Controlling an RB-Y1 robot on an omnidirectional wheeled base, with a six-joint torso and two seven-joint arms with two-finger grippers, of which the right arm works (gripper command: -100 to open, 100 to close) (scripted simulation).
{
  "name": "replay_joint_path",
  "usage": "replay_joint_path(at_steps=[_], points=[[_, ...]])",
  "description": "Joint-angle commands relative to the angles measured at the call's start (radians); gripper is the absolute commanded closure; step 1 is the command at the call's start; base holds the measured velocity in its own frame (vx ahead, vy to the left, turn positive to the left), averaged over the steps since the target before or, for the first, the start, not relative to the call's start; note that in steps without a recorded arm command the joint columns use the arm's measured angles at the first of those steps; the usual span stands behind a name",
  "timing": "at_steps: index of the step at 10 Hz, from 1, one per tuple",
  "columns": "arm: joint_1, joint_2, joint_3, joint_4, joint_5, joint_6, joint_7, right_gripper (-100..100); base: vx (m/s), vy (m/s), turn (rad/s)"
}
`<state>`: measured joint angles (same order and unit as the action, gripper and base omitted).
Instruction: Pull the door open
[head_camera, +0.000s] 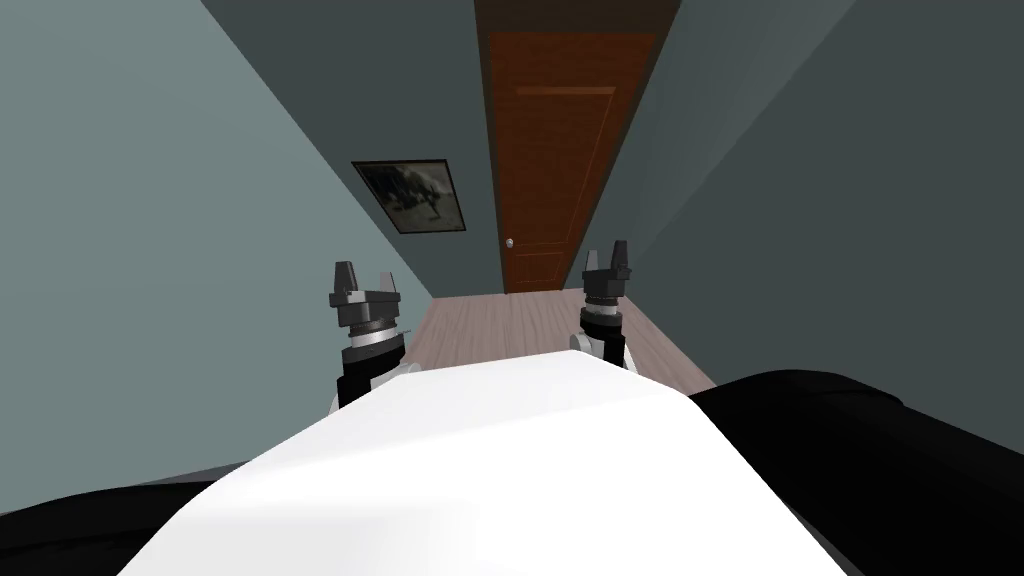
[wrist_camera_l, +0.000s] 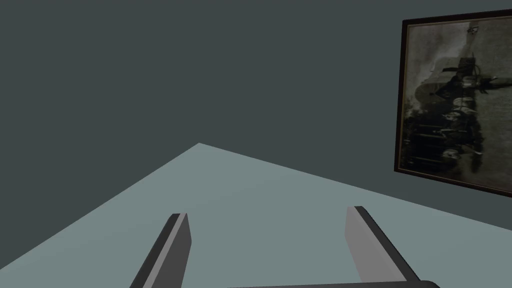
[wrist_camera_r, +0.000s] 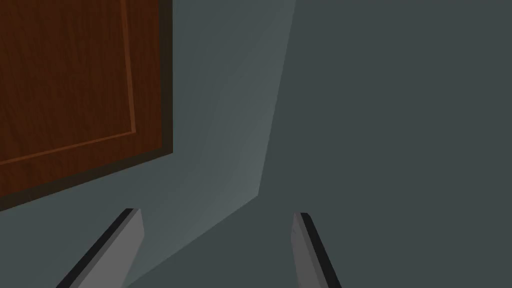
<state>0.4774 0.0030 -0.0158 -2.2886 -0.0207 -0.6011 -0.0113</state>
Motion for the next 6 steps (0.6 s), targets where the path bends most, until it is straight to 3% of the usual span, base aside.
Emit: replay_joint_path(at_steps=[1, 6], points=[[-0.006, -0.012, 0.005, 0.027, -0.01, -0.004, -0.029, -100, 0.06, 0.015, 0.014], [-0.026, -0.046, 0.021, 0.116, -0.045, -0.019, -0.127, -100, 0.131, 0.027, 0.019]])
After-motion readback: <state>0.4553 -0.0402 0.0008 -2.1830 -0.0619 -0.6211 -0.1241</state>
